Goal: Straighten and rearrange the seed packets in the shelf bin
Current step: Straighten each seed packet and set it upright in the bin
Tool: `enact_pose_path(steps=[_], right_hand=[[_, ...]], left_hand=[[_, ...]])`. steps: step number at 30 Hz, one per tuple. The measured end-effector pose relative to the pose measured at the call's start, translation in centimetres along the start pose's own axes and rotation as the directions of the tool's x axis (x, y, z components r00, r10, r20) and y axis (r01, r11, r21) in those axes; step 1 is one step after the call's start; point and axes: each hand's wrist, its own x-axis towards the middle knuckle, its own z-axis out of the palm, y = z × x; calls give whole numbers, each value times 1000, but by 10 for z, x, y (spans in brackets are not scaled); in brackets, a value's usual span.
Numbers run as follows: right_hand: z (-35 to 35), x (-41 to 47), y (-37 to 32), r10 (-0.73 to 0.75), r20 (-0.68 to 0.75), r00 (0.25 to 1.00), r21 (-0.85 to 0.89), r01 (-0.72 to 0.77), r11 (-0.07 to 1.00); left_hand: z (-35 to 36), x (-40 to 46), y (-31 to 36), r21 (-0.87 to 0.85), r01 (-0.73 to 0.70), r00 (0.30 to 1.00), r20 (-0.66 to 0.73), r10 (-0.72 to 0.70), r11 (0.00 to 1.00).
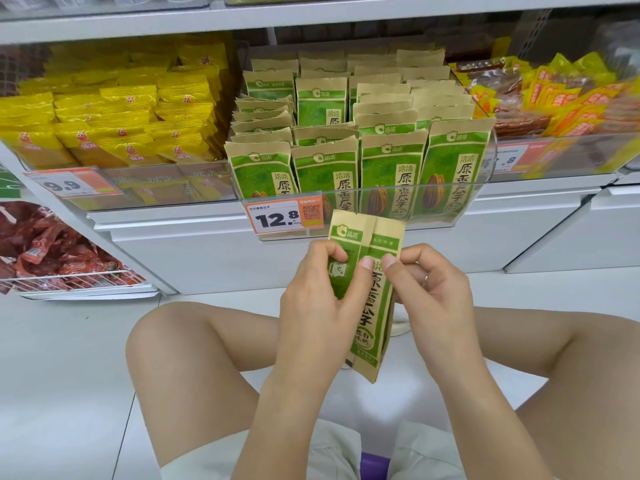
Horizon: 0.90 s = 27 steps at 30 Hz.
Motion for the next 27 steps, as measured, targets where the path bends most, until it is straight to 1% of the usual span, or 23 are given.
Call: enact_pose_path(steps=[4,12,19,22,25,27], right_hand=[[1,-1,0,-6,10,1000,-13,6,1000],[0,-1,2,7,16,1000,-20,-7,1000],[-2,1,3,125,133,983,-70,-116,991],[-2,1,3,173,178,969,-60,-165,984],[-4,3,6,233,242,942,-49,-228,972],[-5,2,8,302,293,907,-16,-311,950]], left_hand=[[1,-2,-1,20,-40,999,9,40,999],[1,-2,-4,9,-39,999,8,39,999],[-3,1,-9,-106,67,996,-58,-74,992],[-7,4,-7,-226,122,989,-56,-138,966],[-9,7,-4,-411,163,982,-23,-190,897],[-10,8,-1,-489,190,978,16,-209,852]])
